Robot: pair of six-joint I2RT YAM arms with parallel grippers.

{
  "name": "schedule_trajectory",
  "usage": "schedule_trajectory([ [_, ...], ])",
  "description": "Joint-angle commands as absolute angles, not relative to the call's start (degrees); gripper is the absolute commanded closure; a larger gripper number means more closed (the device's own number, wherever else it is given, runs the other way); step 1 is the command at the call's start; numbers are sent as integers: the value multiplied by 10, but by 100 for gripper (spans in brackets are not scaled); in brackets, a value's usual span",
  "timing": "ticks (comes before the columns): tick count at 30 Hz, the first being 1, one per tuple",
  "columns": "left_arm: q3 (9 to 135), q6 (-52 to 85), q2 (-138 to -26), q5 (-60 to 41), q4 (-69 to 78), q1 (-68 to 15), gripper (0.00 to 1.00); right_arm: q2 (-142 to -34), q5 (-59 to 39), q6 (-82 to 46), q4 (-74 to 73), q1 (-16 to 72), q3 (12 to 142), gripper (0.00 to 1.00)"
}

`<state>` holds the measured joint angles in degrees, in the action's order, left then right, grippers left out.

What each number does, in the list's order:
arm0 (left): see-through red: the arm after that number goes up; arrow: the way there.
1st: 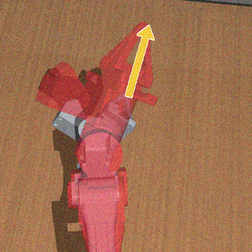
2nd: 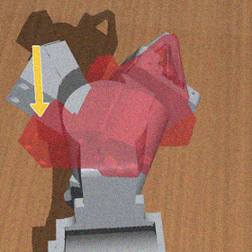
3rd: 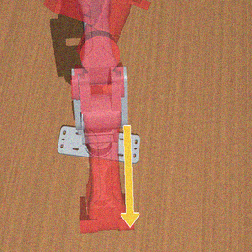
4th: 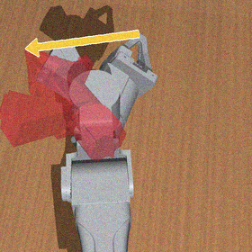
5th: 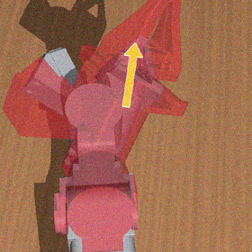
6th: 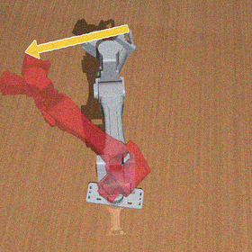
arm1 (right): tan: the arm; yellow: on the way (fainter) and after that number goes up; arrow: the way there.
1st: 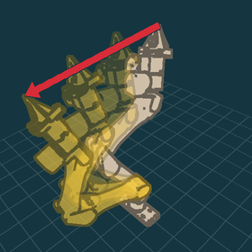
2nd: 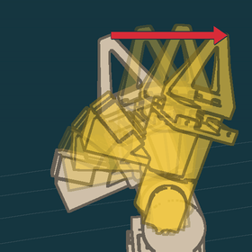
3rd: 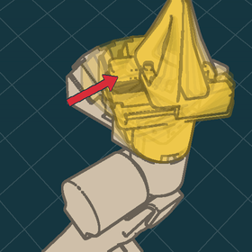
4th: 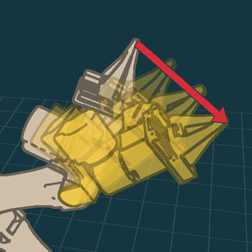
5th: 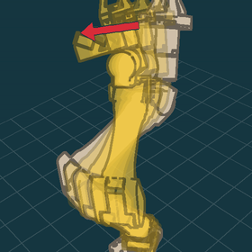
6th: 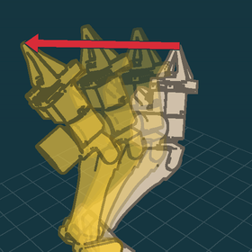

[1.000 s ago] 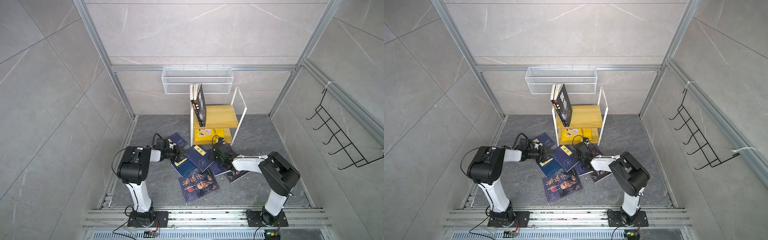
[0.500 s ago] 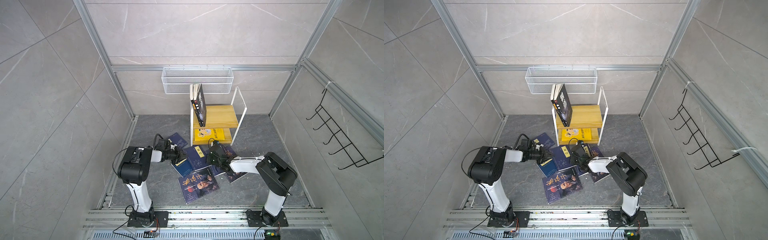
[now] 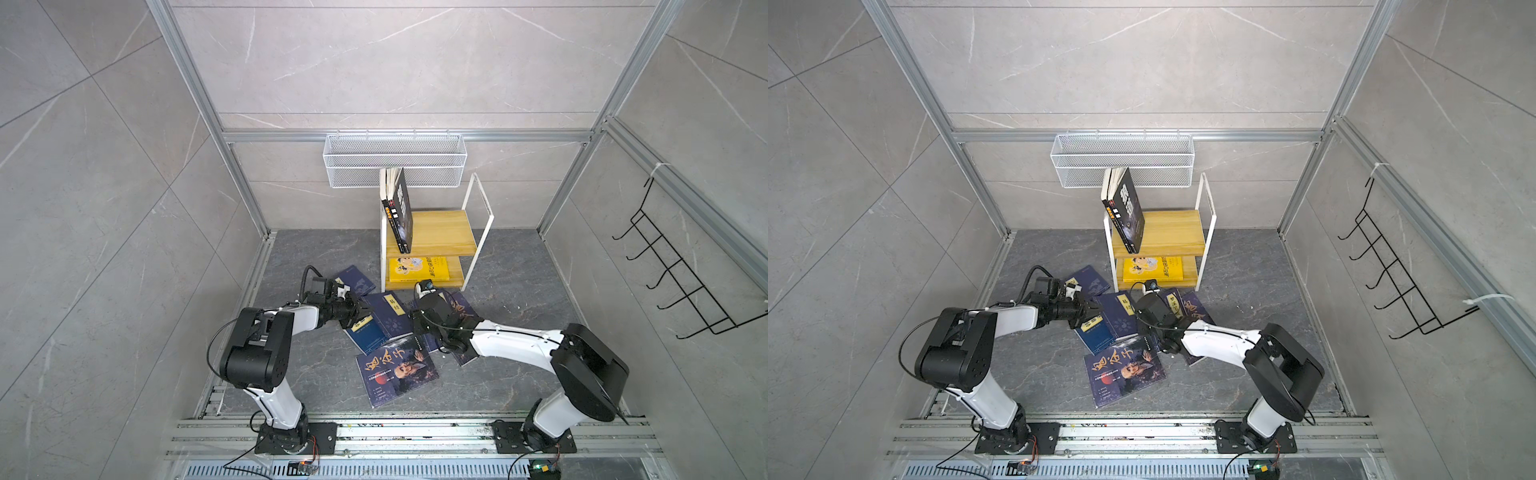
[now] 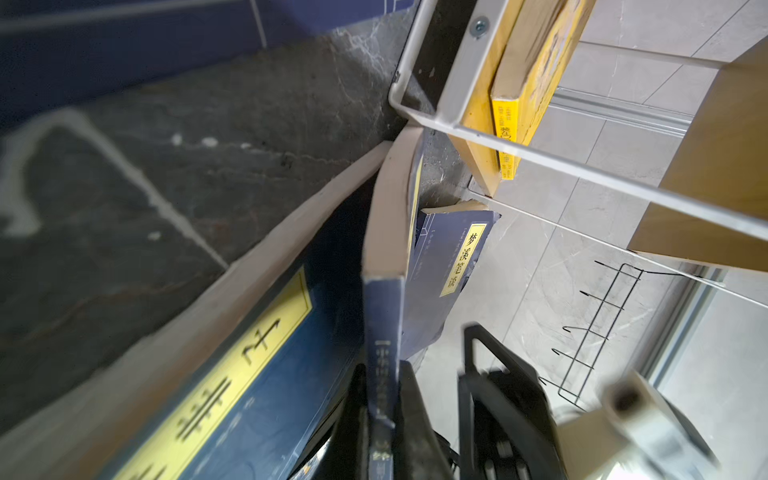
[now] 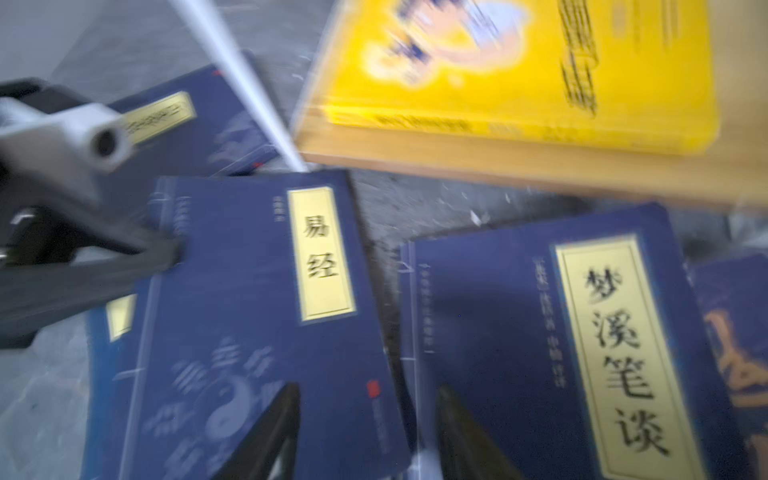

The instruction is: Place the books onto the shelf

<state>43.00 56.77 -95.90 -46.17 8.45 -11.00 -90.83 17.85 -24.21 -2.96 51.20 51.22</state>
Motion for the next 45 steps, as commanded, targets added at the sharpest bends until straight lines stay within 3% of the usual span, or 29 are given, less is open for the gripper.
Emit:
schedule_trajectory([
  [1, 428, 531, -909, -445, 48, -116, 100, -898, 238, -131, 23, 565, 553, 33],
  [8, 416, 528, -872, -420, 33, -125, 100, -979, 317, -33, 131, 663, 680, 24],
  [24, 425, 540, -869, -435, 28, -132, 100, -1112, 329, -32, 172, 670, 764, 32],
  [28, 419, 535, -867, -432, 32, -133, 100, -1122, 350, -19, 147, 666, 753, 49],
  [33, 434, 530, -869, -443, 24, -133, 100, -1115, 389, 4, 118, 664, 735, 100],
  [34, 436, 528, -870, -444, 20, -133, 97, -1111, 392, 14, 104, 663, 727, 100],
  [37, 449, 508, -857, -445, -15, -131, 59, -1091, 408, 47, 83, 663, 711, 100],
  [39, 454, 490, -838, -451, -40, -126, 41, -1060, 410, 78, 43, 662, 682, 100],
  [42, 444, 492, -817, -461, -40, -107, 28, -1015, 413, 137, -44, 658, 627, 100],
  [45, 453, 506, -817, -482, -45, -77, 22, -979, 412, 180, -102, 652, 584, 100],
])
